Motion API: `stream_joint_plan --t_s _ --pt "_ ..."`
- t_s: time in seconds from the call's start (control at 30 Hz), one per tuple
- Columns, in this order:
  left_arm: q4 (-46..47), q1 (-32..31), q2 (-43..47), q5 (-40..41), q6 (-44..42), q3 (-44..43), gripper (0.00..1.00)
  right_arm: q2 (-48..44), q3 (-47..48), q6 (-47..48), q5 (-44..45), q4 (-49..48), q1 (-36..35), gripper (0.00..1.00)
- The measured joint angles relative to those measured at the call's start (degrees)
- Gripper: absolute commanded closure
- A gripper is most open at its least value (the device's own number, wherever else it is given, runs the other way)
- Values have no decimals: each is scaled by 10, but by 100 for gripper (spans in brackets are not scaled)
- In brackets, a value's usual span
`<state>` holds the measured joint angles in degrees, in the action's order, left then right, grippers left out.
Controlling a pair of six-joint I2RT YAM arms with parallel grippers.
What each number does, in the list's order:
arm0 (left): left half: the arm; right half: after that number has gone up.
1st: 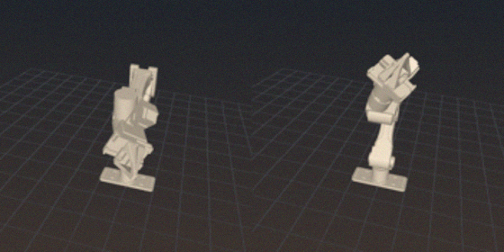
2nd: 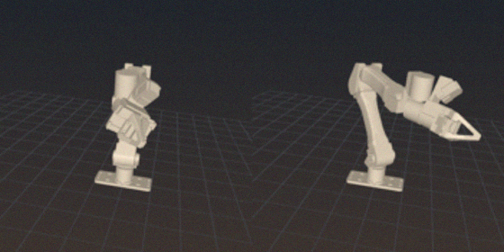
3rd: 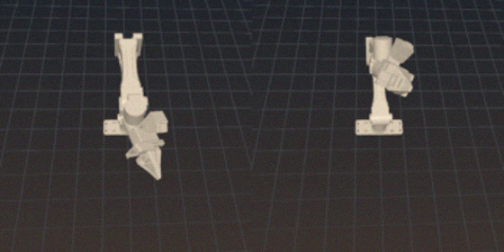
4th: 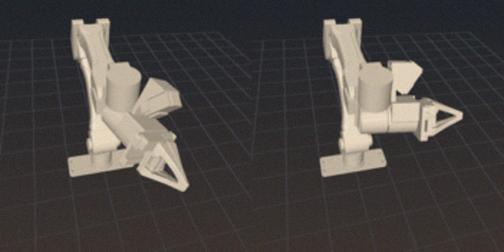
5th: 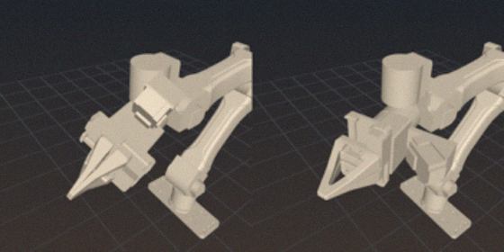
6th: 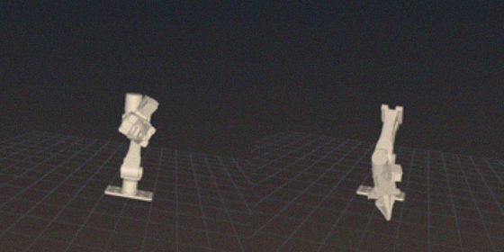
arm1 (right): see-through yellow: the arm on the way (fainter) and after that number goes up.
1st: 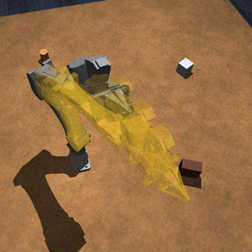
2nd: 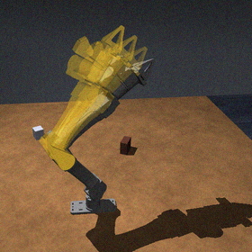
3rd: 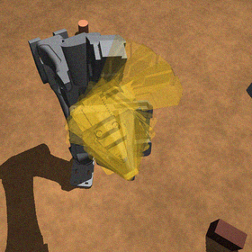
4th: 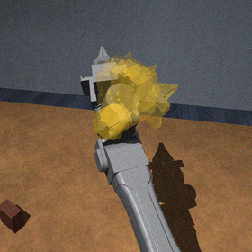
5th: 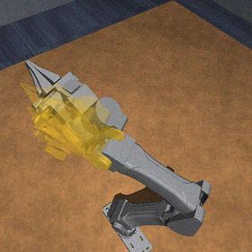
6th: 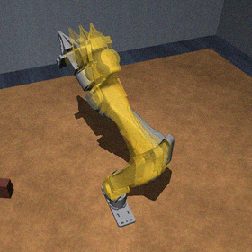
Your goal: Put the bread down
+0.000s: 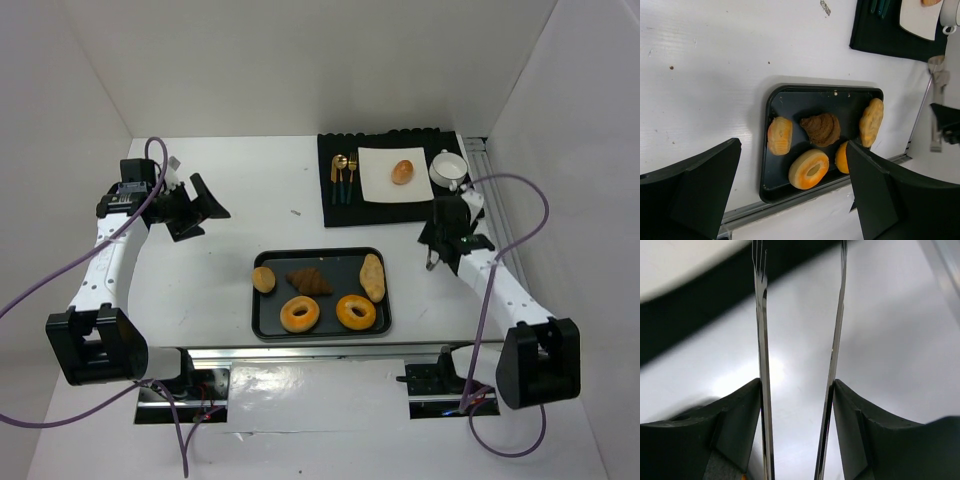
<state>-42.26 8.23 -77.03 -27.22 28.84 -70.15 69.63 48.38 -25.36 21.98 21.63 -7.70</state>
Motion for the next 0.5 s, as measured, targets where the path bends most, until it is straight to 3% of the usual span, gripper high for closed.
stream_joint_plan --t_s 0.13,0.27,0.33,0.47,0.5 --pt "3 0 0 -3 0 0 0 -27 -108 -44 2 -10 1 36" --pt "3 0 0 -4 0 0 0 -15 -149 -66 12 -34 1 35" --pt "3 0 0 -5 1 0 0 3 -151 -72 23 -56 1 26" --pt "3 0 0 -5 1 0 0 23 -151 -83 42 -80 1 0" --pt "3 0 0 -5 1 0 0 22 -150 -83 46 -80 1 0"
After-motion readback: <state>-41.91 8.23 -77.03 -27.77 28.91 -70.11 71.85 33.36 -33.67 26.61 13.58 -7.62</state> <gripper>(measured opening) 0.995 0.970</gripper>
